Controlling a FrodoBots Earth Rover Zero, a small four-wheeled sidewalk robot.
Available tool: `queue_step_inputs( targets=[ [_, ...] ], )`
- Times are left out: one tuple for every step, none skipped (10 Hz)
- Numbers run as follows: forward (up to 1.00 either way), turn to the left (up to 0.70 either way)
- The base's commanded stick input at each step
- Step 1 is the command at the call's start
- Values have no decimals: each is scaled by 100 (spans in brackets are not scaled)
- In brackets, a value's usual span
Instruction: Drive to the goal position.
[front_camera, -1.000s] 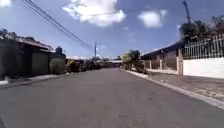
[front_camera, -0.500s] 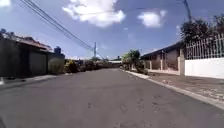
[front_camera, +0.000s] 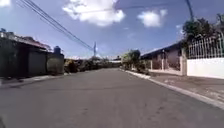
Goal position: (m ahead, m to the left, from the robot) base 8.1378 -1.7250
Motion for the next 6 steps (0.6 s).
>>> queue_step_inputs(
  targets=[
    [45, 0],
    [45, 0],
    [45, 0],
    [45, 0],
    [45, 0],
    [45, 0]
  ],
)
